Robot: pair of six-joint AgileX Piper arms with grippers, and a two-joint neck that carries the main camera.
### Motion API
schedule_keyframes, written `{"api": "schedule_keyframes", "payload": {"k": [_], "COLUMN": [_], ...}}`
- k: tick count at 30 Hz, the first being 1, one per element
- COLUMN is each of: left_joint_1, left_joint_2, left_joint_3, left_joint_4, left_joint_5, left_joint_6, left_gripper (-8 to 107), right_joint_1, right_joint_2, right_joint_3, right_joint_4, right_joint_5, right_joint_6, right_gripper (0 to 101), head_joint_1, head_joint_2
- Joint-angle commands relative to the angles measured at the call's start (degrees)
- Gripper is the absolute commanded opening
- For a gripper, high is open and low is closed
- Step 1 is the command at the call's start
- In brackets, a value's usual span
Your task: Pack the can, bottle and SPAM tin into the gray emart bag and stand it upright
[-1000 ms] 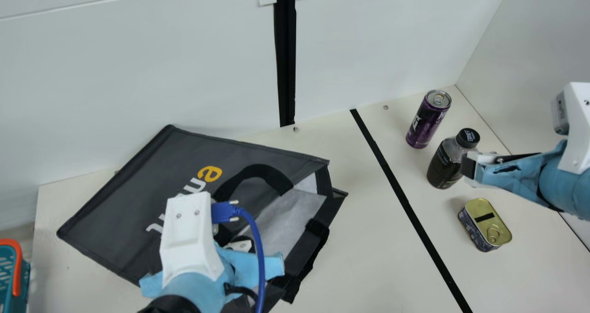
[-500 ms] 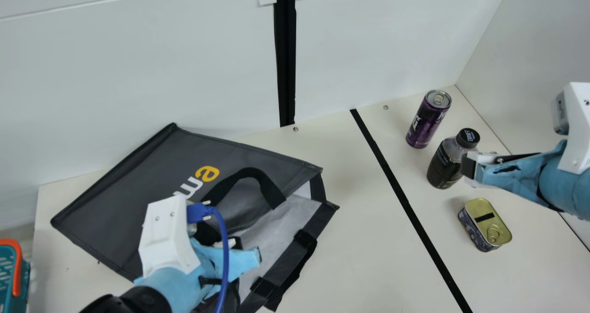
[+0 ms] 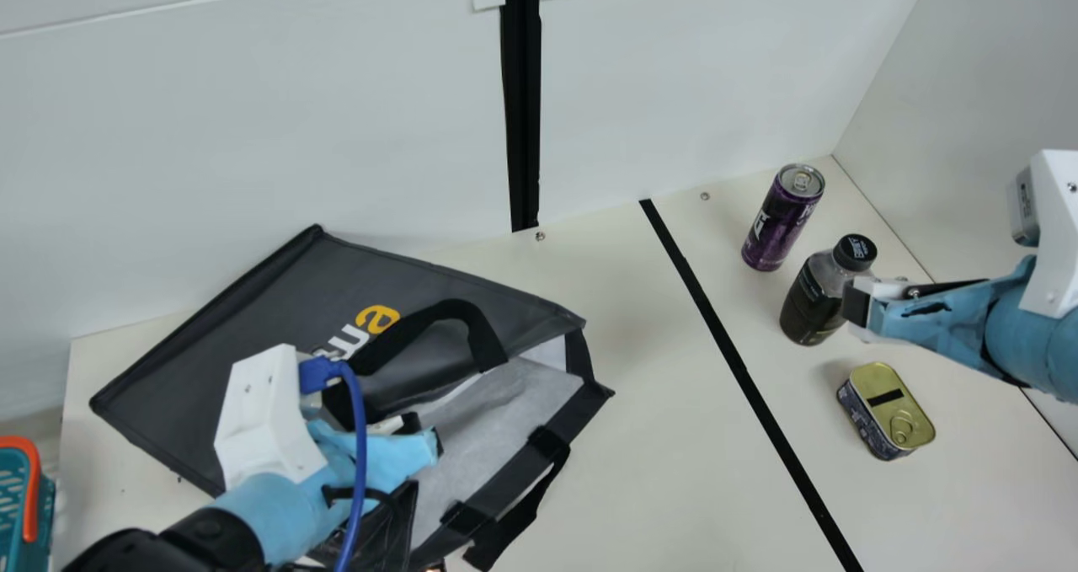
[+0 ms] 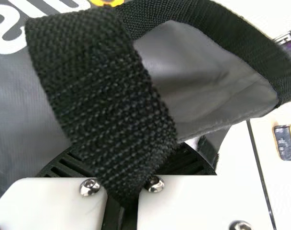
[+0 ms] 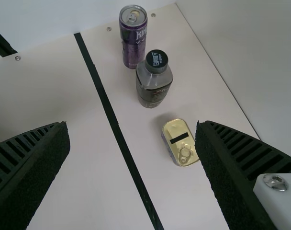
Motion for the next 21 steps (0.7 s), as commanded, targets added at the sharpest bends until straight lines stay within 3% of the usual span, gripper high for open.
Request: {"api": "schedule_keyframes", "payload": {"k": [1,14,21], "left_joint_1": [0.71,4.75,6.69], "left_joint_2": [-0.03,0.29,0.97], "left_joint_3": [0.28,1.88,1.76], "left_joint_4": [-2.3,-15.47,-18.75], "left_joint_5": [-0.98,-5.13,-6.07], "left_joint_6": [1.41,10.48,13.57], "left_gripper": [-8,-8,-8], "right_joint_1": [0.0,0.0,0.0], "right_joint_2": [0.0,0.0,0.0], "right_joint_3": [0.0,0.0,0.0], "right_joint_4": [0.0,0.0,0.0], "right_joint_5": [0.0,0.0,0.0], "right_joint_6": [0.0,0.0,0.0], "right_gripper": [95,95,95], "head_joint_1": [-1.3,-1.3,-1.3], "head_joint_2": [-0.14,-0.14,-0.14]}}
